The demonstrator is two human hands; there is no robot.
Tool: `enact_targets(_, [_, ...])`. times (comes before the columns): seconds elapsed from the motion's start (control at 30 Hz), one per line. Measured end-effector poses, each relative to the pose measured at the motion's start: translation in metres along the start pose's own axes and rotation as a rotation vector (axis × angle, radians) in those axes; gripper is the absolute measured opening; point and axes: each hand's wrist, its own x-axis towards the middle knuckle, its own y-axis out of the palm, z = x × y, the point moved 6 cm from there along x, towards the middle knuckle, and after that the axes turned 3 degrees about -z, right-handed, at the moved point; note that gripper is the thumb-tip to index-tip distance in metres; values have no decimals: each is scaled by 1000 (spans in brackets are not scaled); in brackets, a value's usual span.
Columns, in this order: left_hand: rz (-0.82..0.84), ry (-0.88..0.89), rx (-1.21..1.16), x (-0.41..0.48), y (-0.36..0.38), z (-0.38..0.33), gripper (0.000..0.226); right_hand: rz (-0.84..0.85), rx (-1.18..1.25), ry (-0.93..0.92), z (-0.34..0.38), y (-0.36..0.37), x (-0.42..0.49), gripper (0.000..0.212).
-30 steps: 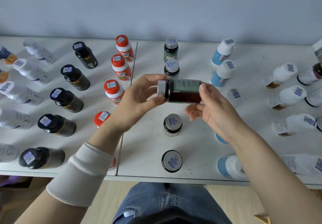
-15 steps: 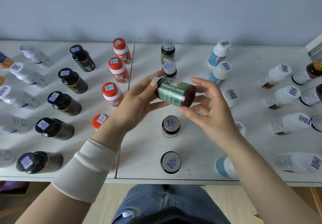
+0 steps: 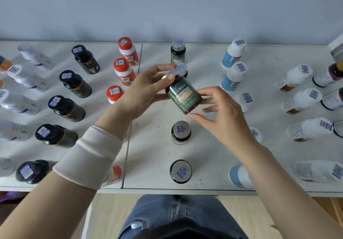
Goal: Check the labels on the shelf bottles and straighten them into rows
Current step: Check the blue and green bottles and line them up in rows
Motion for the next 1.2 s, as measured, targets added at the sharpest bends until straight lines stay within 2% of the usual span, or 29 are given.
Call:
enact_targets(0.17, [50,206,602,9,9,-10,35,344,-542,-31,-10,1,16,50])
enact_targets(0.3, [124,294,935,16,20,4,42,412,-671,-29,-11,3,33,51])
enact_targets(0.37, [155,330,1031,19,24,12,42,424,-701,-14,-14,5,38,50])
enact_targets(0.6, [145,411,1112,26,21,30,42,388,-721,4,-22,7,48,46])
enact_targets(0.8, [181,467,1055,27,15,31,49,374,-700,7,-28,5,52,45])
enact_targets(0.83, [147,497,1020,30,11,24,49,369,-696,5,-28,4,53,45])
enact_targets(0.93, [-94,546,986,50,-7,3,45,362,-691,-7,-30,1,57,45])
enact_targets(1.0, [-177,440,1069,71,-11,5,50,360,-684,-12,-31,1,62,45])
enact_targets(1.07, [-134,324,1137,87,-5,16,52,361,-668,-14,-32,3,67,45])
enact_targets(1.13, [-110,292,1125,95,0,20,49,367,-650,-4,-34,5,72,45])
enact_targets(1.2, [-155,283,1047,94,-4,14,42,357,-602,10,-38,6,75,45])
